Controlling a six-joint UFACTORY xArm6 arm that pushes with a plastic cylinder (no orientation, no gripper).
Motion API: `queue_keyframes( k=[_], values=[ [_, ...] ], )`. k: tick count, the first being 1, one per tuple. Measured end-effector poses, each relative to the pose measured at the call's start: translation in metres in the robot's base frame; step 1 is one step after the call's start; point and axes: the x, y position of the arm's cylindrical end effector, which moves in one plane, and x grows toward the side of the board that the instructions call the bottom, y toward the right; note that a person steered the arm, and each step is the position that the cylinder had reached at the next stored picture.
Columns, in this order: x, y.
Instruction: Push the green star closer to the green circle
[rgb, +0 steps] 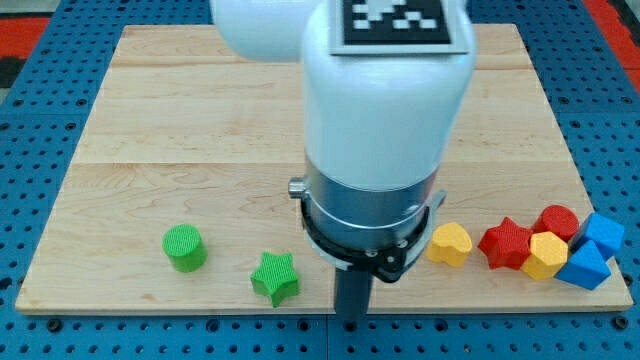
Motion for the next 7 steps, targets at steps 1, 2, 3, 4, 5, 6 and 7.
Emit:
queue_keyframes(
  k=[1,2,3,4,5,6,7],
  values=[
    [0.000,-0.021],
    [-0.020,-0.025],
    [-0.033,-0.050],
    [-0.057,-0.076],
    [-0.057,-0.094],
    [-0.057,-0.106],
    [-0.057,-0.106]
  ],
)
